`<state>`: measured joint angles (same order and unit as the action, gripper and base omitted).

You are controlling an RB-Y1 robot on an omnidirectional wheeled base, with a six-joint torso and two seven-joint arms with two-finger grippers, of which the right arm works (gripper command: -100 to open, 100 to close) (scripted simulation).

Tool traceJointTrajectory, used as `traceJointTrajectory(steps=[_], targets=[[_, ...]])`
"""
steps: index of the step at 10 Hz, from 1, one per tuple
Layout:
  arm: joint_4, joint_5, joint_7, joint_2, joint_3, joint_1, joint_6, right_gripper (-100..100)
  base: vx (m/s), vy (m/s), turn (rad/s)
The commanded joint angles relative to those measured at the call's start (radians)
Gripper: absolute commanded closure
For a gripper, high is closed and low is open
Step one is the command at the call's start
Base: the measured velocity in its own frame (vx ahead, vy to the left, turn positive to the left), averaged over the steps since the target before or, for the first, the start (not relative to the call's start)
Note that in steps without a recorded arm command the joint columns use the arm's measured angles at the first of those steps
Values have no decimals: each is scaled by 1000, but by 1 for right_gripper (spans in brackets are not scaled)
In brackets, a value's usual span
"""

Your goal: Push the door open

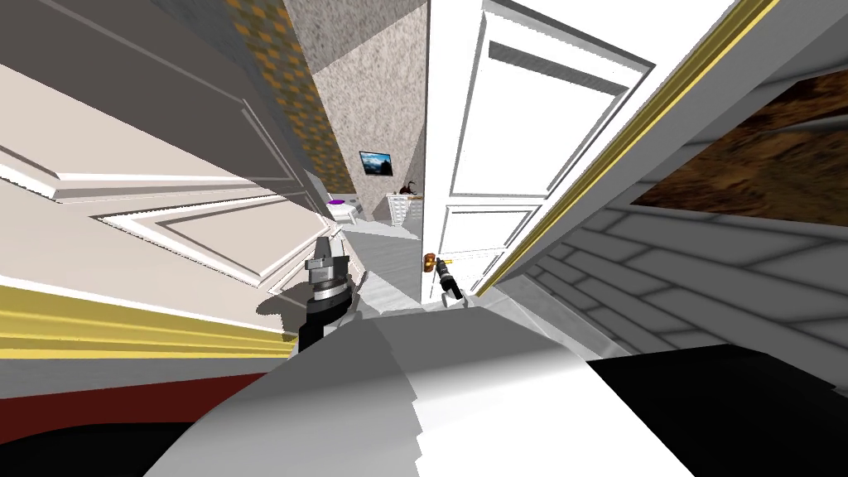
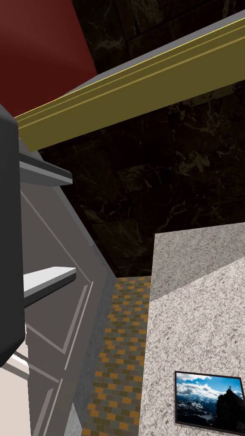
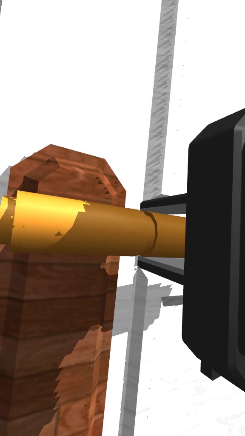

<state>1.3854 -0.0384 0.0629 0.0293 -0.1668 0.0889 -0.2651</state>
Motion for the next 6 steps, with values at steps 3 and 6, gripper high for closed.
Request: traceJointTrajectory(steps=[3, 6], targets=[[4, -6, 6, 16, 54, -10, 5, 100, 149, 91, -73], [-3, -11, 9, 18, 87, -16, 5, 100, 130, 104, -78]])
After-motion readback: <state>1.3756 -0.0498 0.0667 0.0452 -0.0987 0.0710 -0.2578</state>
